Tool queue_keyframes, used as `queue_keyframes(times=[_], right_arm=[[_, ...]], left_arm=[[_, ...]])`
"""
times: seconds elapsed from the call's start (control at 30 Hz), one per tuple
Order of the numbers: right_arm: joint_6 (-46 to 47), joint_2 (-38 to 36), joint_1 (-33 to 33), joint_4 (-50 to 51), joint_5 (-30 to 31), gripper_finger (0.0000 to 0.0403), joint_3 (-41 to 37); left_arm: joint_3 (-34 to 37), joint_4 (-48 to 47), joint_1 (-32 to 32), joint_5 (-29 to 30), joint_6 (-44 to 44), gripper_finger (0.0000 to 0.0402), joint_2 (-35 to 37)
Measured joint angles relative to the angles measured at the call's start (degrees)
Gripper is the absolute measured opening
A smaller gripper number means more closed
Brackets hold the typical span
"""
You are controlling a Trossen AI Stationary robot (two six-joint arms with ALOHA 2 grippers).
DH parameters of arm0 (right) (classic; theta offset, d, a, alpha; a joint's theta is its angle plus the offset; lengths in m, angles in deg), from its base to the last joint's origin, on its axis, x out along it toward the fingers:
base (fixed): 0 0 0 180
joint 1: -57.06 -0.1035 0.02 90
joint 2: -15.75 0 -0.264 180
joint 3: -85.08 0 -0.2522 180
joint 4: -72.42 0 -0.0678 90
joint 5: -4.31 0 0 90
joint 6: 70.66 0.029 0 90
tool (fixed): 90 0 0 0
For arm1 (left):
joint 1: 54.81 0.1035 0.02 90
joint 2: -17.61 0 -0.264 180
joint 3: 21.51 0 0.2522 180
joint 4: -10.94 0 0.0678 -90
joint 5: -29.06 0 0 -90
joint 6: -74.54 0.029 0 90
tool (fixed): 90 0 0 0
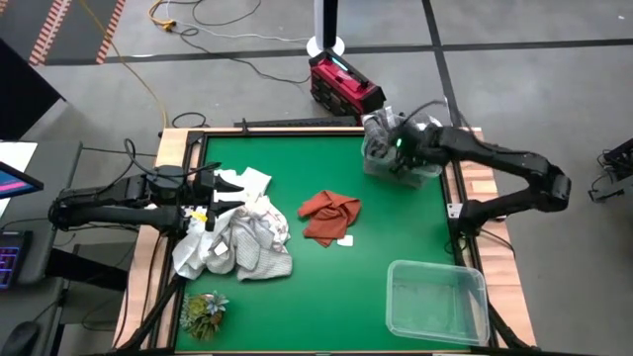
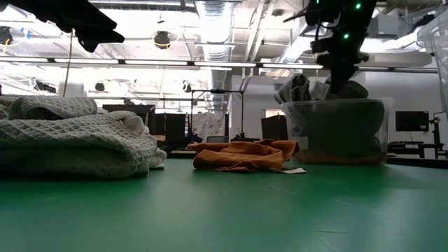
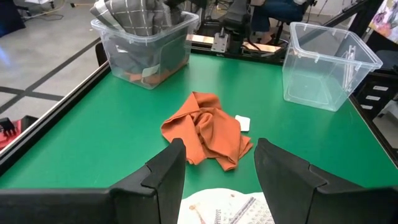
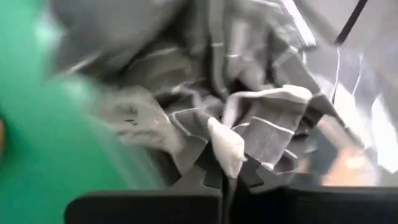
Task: Sort towels by color in basket
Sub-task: Put the gray patterned towel into the top transparent bin
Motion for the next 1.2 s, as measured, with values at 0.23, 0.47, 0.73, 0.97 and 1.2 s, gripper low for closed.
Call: queue_keyframes(times=[0.23, 0.47, 0.73, 0.97, 1.2], right_arm=[[10.46, 7.32, 15.24, -4.08, -16.6, 0.0024, 0.0], [10.68, 17.26, 20.21, -4.67, -26.04, 0.0018, -0.79], [10.2, 19.91, 19.73, -5.78, -26.83, 0.0042, -0.8], [5.72, 13.82, 19.73, -5.39, -25.38, 0.007, -1.11], [4.51, 12.52, 19.73, 0.51, -21.98, 0.0121, -1.25]], left_arm=[[0.01, -0.06, 0.02, -0.01, 0.0, 0.018, 0.0], [0.0, -1.35, 0.0, -0.55, 0.04, 0.018, -0.01], [0.0, -1.32, 0.01, -0.54, -0.42, 0.018, 0.0], [0.01, -1.37, 0.02, -0.52, -1.52, 0.018, -0.02], [0.01, -1.71, 0.0, -0.95, -2.36, 0.018, 0.0]])
